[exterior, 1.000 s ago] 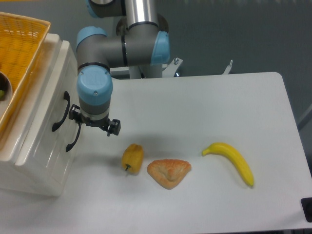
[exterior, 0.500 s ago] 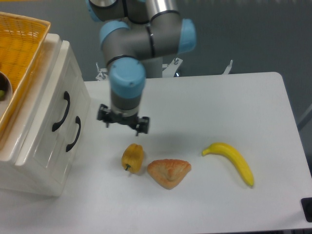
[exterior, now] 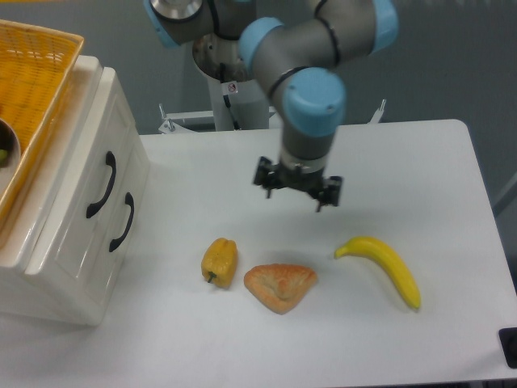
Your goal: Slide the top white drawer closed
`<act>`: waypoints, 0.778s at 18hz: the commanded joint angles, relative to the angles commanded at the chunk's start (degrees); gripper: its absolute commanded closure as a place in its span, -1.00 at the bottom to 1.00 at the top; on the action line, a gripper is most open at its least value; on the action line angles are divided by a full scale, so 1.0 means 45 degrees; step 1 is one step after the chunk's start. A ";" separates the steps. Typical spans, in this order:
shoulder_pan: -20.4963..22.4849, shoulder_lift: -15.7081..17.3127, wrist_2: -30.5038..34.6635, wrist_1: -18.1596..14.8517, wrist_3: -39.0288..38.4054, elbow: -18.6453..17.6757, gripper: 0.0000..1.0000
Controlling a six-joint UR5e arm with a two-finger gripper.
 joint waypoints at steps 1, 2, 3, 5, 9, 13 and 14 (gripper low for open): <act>0.0293 0.0000 0.0000 0.0019 0.0662 0.0040 -1.00; 0.0509 0.0000 0.0019 -0.0019 0.1404 0.0214 -1.00; 0.0762 0.0000 0.0058 -0.0039 0.2030 0.0313 -1.00; 0.1193 0.0019 0.0155 -0.0039 0.2931 0.0333 -1.00; 0.1661 0.0020 0.0683 0.0019 0.3986 0.0333 -1.00; 0.2151 0.0352 0.0683 -0.0058 0.5413 0.0451 -1.00; 0.2152 0.0352 0.0664 -0.0059 0.5435 0.0450 -1.00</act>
